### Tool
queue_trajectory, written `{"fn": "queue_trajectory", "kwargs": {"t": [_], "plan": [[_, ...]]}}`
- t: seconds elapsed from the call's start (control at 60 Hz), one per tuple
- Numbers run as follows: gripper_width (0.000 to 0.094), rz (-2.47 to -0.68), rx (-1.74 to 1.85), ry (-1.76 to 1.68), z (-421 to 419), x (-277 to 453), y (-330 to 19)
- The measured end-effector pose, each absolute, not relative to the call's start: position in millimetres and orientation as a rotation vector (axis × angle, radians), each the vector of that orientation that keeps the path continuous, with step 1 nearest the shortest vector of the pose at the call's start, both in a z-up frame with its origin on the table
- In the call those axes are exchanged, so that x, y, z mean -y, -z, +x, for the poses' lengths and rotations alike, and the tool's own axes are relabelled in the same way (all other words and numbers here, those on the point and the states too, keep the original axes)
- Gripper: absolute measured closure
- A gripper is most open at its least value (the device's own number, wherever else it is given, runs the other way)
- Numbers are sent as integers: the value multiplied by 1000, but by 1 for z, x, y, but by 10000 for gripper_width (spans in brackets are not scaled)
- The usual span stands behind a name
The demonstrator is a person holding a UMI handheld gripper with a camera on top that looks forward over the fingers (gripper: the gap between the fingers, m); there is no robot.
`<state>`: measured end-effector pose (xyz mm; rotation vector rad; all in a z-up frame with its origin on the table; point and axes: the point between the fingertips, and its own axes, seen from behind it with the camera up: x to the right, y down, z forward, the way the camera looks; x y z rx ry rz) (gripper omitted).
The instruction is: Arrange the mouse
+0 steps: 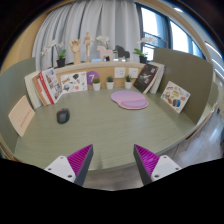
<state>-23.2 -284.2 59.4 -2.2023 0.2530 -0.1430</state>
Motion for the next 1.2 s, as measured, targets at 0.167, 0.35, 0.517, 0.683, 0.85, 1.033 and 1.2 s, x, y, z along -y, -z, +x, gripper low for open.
{"fn": "queue_trajectory", "kwargs": {"t": [0.167, 0.35, 0.517, 0.683, 0.85, 1.033, 1.2], "plan": [[113, -2287, -126, 27, -109, 239, -7], [107, -2313, -22, -35, -170, 170, 11], [108, -2309, 47, -58, -203, 101, 13], [115, -2302, 63, -72, -222, 43, 14], [181, -2308, 79, -49, -226, 14, 15], [463, -2329, 85, -62, -226, 13, 16], [605, -2355, 173, -102, -226, 15, 17]]}}
